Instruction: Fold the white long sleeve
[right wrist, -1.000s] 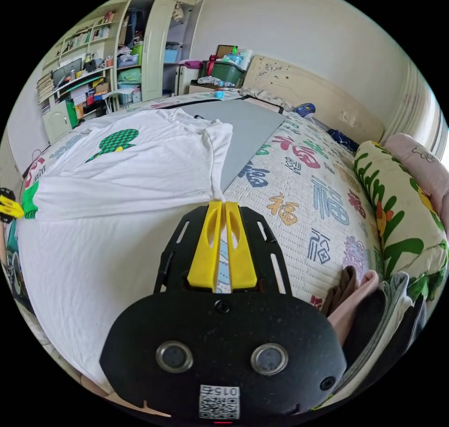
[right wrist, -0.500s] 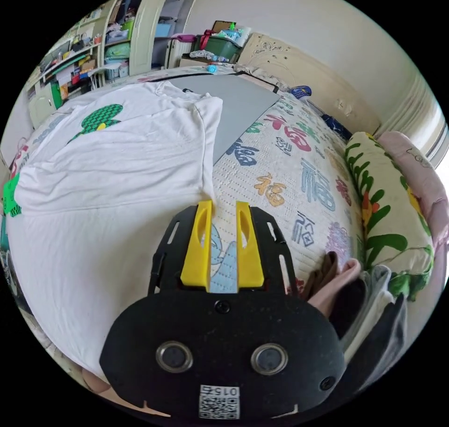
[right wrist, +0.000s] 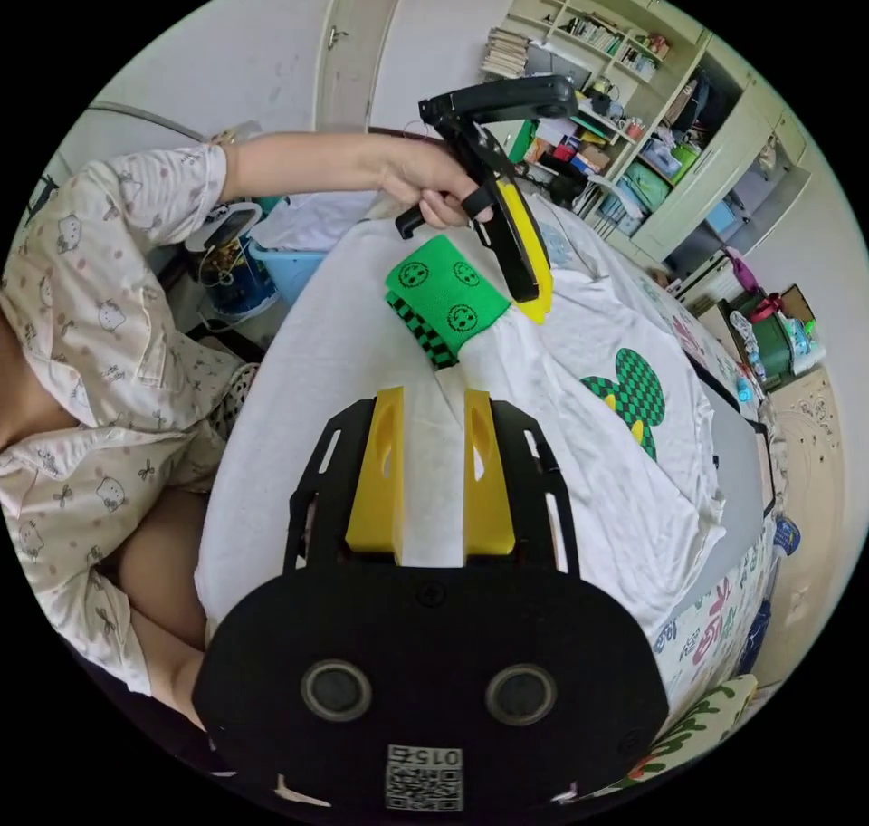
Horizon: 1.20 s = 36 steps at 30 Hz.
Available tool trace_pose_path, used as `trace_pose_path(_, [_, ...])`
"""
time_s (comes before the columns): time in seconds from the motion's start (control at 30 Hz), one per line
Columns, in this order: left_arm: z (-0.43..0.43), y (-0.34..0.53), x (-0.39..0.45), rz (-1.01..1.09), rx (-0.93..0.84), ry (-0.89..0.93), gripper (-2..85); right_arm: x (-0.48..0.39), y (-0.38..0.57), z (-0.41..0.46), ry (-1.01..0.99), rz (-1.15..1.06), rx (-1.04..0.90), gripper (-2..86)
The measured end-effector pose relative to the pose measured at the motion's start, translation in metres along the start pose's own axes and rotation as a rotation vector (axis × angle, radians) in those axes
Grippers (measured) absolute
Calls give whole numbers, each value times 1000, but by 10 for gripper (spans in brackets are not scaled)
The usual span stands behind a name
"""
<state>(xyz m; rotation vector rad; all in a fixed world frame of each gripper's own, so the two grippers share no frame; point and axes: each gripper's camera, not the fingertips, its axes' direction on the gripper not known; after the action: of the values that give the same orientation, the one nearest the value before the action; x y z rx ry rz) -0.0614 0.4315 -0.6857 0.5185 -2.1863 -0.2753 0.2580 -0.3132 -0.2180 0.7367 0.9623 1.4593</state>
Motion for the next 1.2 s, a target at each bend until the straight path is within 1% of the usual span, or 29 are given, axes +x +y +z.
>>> trace_pose_path(0.1, [25, 1, -8, -10, -44, 60, 74, -6, 14, 14, 6, 23, -17, 85])
trace_pose_path(0.17, [43, 4, -7, 12, -83, 57, 64, -9, 30, 14, -2, 39, -17, 51])
trace_pose_path(0.27, [64, 10, 1, 80, -129, 88, 33, -21, 51, 8, 40, 20, -20, 2])
trace_pose_path(0.37, [76, 17, 12, 133, -118, 45, 11, -26, 75, -7, -12, 7, 0, -8])
trace_pose_path(0.43, [79, 21, 19, 154, -106, 15, 6, -27, 90, -16, -62, -2, -4, -9])
trace_pose_path(0.53, [82, 29, 33, 191, -109, -81, 1, -36, 113, -23, -113, -49, -25, -10])
trace_pose_path(0.67, [109, 47, 47, 242, -169, -136, 0, -37, 139, -20, -156, -50, -21, -9])
trace_pose_path(0.8, [121, 62, 55, 264, -170, -145, 0, -41, 165, -23, -155, -63, 11, 2])
trace_pose_path(0.9, [130, 80, 55, 259, -163, -127, 3, -43, 183, -30, -180, -75, -2, 43])
trace_pose_path(1.0, [126, 104, 50, 238, -98, -86, 9, -50, 217, -56, -229, -137, 74, 46])
trace_pose_path(1.1, [96, 139, 39, 182, 82, -46, 17, -44, 248, -89, -149, -64, 197, 31])
trace_pose_path(1.17, [58, 172, 9, 48, 269, -49, 26, -46, 275, -114, -61, -23, 345, 4])
trace_pose_path(1.2, [49, 181, -2, 1, 317, -57, 29, -49, 282, -119, -27, -24, 381, -2])
